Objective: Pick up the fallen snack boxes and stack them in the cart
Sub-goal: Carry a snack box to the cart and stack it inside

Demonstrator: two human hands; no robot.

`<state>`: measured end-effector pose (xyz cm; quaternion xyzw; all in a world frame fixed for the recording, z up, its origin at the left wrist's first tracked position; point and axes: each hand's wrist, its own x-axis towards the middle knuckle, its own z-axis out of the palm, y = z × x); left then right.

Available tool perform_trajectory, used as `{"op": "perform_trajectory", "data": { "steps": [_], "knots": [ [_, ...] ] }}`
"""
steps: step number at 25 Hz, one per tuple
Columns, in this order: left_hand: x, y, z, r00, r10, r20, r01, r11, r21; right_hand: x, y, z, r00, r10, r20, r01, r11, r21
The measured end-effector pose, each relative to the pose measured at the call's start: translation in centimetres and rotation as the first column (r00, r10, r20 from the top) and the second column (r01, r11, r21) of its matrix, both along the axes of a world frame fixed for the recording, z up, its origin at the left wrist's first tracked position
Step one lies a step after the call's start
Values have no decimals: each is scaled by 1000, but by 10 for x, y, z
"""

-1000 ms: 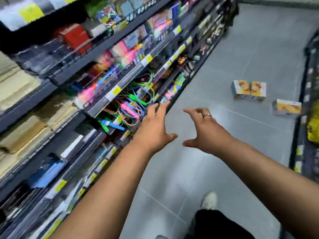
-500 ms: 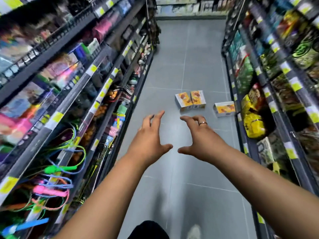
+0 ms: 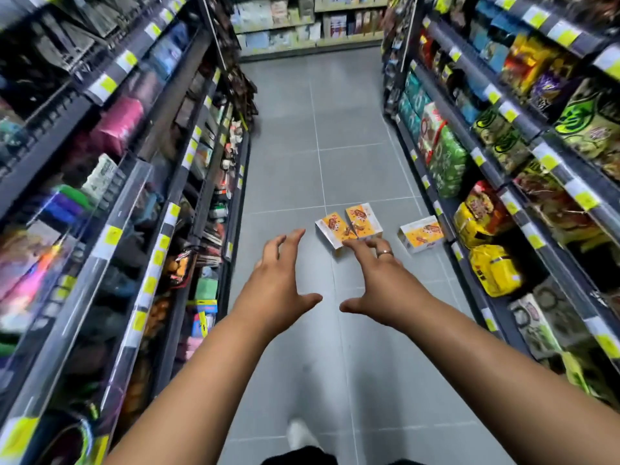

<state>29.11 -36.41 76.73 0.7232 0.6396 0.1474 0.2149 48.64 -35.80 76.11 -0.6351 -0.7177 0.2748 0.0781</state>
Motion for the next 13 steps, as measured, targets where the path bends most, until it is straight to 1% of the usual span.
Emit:
{"op": "perform_trajectory", "data": {
  "steps": [3,6,10,13],
  "knots": [
    [-25,72,3,996,-80,-37,80,997,-15,-20,59,-6,997,-68,-26,68,997,-26],
    [-37,136,-2,991,-121,-63,119,992,-38,-29,112,-13,992,-120,-31,119,992,-53],
    [-30,238,-11,980,-182,-81,178,982,-62,-26,208,-27,988,-149,-32,147,986,-74],
    [-16,316,-14,973,-212,-89,208,976,-59,-13,286,-34,984,-172,-33,170,984,-59]
  ]
}}
